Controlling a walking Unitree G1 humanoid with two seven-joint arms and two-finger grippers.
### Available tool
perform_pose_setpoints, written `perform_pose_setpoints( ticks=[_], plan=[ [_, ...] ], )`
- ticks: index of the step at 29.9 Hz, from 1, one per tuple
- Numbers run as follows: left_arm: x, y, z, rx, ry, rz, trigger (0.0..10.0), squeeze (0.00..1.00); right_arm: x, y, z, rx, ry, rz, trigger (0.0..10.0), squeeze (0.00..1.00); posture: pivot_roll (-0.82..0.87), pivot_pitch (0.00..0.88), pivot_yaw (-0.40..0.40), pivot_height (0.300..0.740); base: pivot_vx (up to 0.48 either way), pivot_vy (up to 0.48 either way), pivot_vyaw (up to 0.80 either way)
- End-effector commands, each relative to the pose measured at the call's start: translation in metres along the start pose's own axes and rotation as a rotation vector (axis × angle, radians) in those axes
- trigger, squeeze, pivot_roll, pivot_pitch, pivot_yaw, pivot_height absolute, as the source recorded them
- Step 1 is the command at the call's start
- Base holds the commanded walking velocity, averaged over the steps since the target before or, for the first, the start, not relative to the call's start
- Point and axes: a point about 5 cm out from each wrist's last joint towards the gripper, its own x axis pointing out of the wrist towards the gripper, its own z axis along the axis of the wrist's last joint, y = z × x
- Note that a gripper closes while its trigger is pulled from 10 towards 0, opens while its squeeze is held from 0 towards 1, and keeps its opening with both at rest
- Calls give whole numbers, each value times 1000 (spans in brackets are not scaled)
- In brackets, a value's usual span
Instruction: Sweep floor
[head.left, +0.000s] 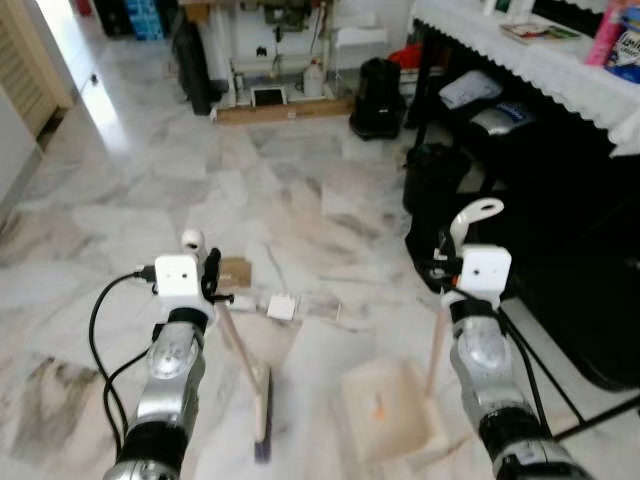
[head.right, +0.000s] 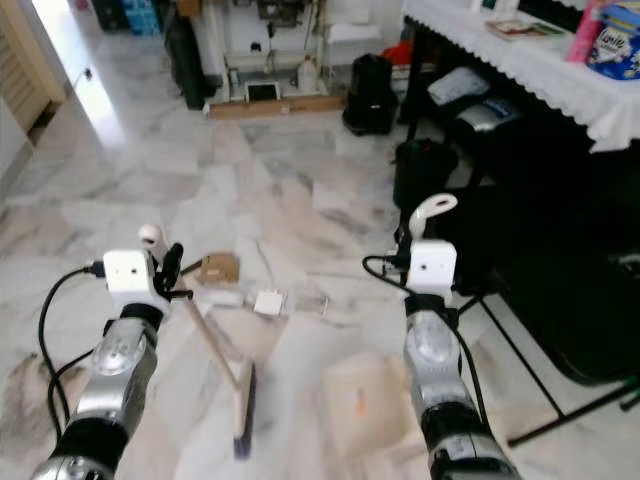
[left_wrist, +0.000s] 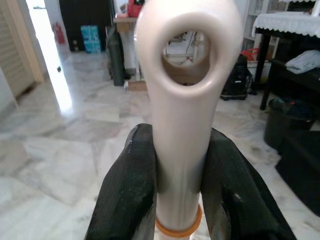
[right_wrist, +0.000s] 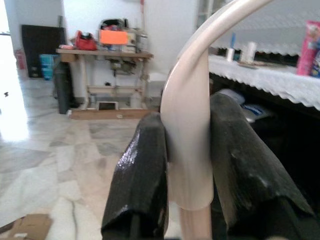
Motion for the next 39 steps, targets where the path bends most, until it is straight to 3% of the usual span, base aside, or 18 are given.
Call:
perform_pose_setpoints(
  ticks=[1,6,28,34,39],
  plan=[
    [4,-5,7,-6,-35,-11,10000,0,5,-4,9,21,-43,-26,10000,0,2,0,46,740,300,0,0],
    [5,-5,8,-6,-34,-15,10000,0,4,-4,8,20,-42,-31,10000,0,7,0,50,740,305,0,514],
    [9,-6,12,1,-47,-29,10000,0,6,-6,7,62,-25,-54,10000,0,16,0,52,740,307,0,0],
    [8,-4,12,-2,-48,-22,10000,0,7,-8,7,85,-20,-66,10000,0,10,0,53,740,307,0,-800],
    [8,-3,13,-2,-49,-23,10000,0,6,-6,7,69,-23,-67,10000,0,17,0,56,740,307,0,0]
  ],
)
